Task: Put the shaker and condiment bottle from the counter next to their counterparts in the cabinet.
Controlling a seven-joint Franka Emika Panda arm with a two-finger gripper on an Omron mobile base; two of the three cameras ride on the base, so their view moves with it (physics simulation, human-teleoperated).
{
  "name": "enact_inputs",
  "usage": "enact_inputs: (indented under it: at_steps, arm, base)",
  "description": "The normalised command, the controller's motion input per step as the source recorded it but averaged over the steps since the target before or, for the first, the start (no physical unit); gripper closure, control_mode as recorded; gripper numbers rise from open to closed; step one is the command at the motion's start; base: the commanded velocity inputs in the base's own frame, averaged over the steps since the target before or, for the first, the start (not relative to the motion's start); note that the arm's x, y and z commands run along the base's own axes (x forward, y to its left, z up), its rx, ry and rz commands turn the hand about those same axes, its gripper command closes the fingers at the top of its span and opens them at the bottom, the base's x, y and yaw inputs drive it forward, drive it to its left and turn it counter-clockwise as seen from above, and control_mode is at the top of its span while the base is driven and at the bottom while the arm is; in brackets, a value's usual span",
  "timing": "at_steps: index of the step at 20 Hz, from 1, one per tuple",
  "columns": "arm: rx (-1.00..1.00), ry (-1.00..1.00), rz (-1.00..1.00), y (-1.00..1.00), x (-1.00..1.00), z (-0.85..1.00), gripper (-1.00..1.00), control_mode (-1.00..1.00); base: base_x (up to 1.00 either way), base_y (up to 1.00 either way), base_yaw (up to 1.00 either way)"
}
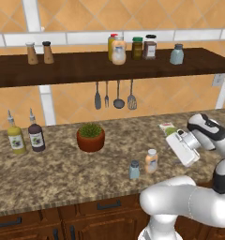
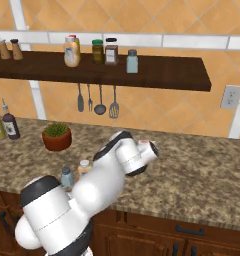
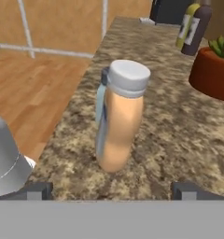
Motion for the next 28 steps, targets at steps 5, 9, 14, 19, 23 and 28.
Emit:
enact_inputs:
  at_steps: [5, 9, 14, 19, 23, 28]
  arm:
    - [0.02, 0.12, 0.0, 0.22, 0.0, -0.02, -1.0, -1.0]
    - [0.04, 0.03, 0.0, 0.04, 0.0, 0.0, -1.0, -1.0]
    - [0.05, 0.0, 0.0, 0.18, 0.0, -0.05, -1.0, -1.0]
    - [0.02, 0.0, 0.0, 0.28, 0.0, -0.05, -1.0, -1.0]
    - [0.01, 0.0, 0.0, 0.19, 0.0, -0.01, -1.0, -1.0]
    - [0.0, 0.0, 0.0, 0.15, -0.07, -0.01, -1.0, -1.0]
  base:
    - [0.0, 0.0, 0.0]
    - [0.0, 0.0, 0.0]
    - [0.0, 0.0, 0.0]
    - [0.0, 0.0, 0.0]
    - [0.0, 0.0, 0.0]
    - [0.0, 0.0, 0.0]
